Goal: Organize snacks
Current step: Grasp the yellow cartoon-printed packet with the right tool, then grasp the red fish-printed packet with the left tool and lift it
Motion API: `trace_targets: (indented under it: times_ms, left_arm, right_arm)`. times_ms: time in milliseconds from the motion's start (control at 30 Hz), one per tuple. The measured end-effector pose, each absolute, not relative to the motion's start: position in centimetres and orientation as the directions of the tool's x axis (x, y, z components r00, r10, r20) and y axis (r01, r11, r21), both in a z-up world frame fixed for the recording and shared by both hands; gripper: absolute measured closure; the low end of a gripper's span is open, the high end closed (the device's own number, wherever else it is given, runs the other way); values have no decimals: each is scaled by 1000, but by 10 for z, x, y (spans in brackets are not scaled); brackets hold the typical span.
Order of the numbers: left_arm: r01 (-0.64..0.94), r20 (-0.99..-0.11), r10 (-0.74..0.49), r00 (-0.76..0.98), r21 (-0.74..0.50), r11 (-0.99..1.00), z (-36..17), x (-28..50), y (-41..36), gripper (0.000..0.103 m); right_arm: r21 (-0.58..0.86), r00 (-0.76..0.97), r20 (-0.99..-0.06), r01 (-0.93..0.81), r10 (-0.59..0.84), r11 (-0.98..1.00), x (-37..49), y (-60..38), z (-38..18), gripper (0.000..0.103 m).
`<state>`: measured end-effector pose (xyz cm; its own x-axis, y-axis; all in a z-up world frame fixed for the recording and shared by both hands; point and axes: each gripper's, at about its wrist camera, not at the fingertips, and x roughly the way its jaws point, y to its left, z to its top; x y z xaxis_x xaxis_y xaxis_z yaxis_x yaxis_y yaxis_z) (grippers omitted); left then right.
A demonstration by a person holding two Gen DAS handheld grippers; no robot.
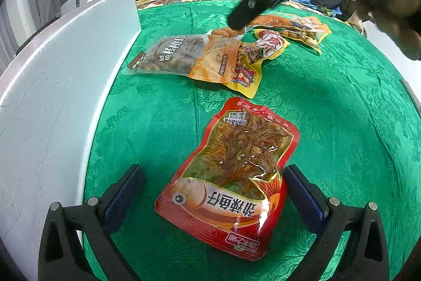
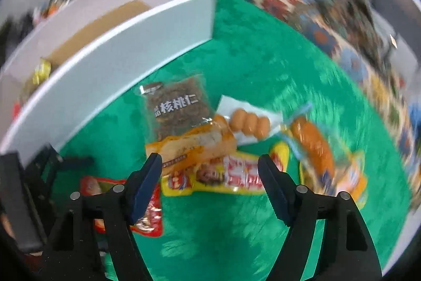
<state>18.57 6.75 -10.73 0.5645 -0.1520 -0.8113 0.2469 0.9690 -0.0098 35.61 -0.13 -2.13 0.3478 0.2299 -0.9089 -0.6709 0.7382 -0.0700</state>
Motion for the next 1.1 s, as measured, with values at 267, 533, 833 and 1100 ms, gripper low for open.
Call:
trace_targets:
  times_ms: [267, 533, 833, 1100]
  left_arm:
    - [247, -811, -152, 564, -10, 969, -107, 186, 67, 0]
    - [247, -811, -152, 565, -10, 969, -107, 186, 67, 0]
    - [256, -825, -154, 545, -11, 967, -105, 189, 65, 0]
    - [374, -851, -199, 486, -3, 927, -94, 182, 48, 45]
  right_arm:
    - [438, 168, -897, 197, 409, 877, 392, -124, -80, 27]
    - [271, 306, -920, 43, 246, 961, 413, -74, -84, 59]
    - [20, 76, -996, -413, 57, 911, 363, -112, -81, 55]
    - [8, 250, -964, -319, 92, 948, 311, -130, -98, 30]
